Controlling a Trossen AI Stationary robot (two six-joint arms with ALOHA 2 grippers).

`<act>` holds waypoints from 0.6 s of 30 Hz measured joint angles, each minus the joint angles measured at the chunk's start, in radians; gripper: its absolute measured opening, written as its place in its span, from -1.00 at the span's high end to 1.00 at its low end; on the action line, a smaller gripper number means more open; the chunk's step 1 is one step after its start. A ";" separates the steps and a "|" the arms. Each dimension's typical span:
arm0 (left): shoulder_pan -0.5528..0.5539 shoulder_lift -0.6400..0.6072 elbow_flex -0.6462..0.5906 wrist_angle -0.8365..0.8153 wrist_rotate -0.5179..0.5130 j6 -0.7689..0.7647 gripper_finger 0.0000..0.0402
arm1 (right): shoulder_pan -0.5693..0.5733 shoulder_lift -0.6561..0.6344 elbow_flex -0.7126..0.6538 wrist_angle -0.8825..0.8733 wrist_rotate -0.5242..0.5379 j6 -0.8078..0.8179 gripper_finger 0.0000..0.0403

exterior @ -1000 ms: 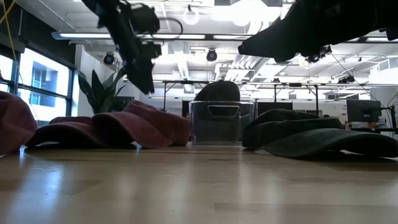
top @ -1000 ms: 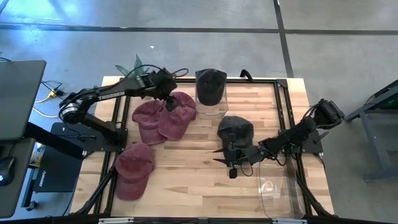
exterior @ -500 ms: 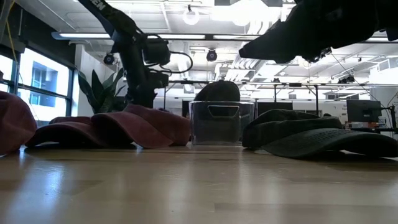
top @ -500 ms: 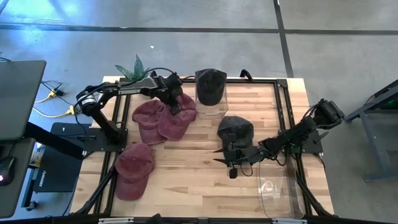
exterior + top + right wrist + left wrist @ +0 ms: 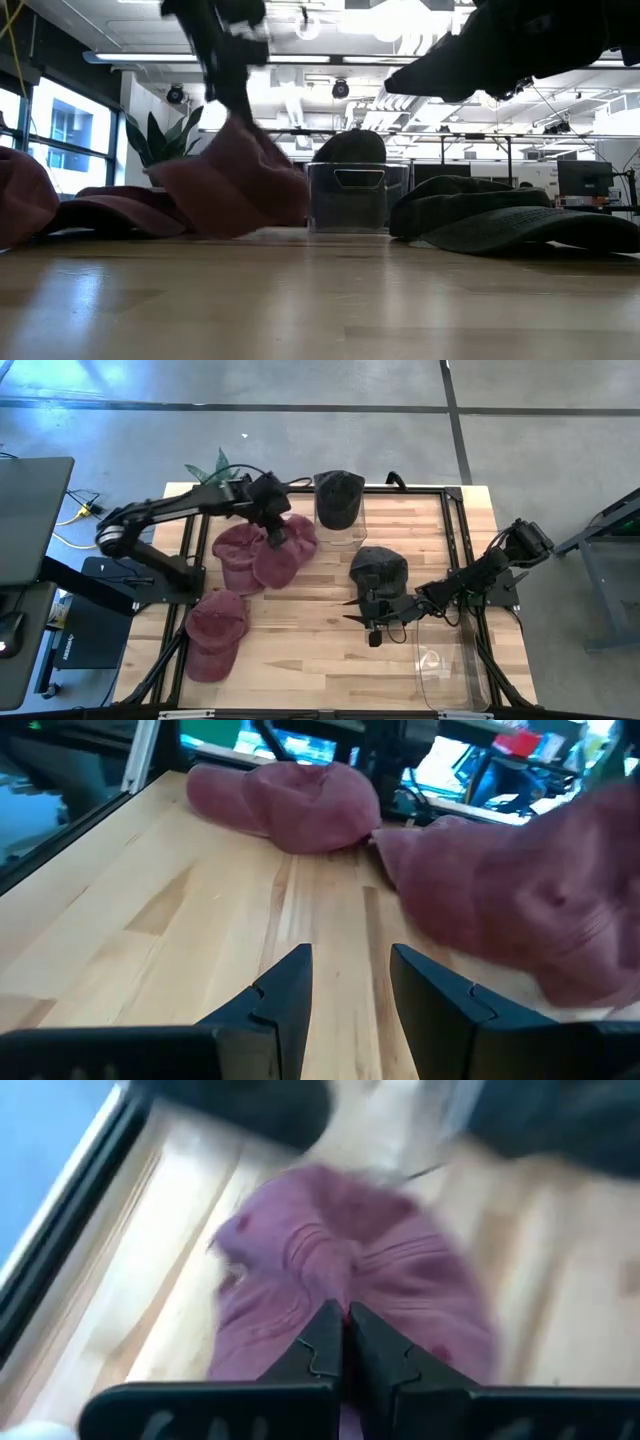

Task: Pick & Place hat
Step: Put the top right red cap into the bottom transparent bin

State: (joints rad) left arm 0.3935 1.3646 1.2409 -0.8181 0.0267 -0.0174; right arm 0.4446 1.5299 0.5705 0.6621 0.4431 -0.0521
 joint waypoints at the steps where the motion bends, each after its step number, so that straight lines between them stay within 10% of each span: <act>1: -0.024 -0.030 0.009 0.000 0.000 -0.012 0.99 | 0.000 0.000 0.000 -0.006 -0.009 0.001 0.34; 18: -0.498 -0.193 0.027 0.147 -0.142 -0.099 1.00 | -0.001 0.026 -0.001 0.148 -0.191 -0.075 0.23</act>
State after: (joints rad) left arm -0.1040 1.1715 1.2677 -0.6709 -0.1157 -0.1167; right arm 0.4441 1.5562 0.5697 0.8100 0.2520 -0.1275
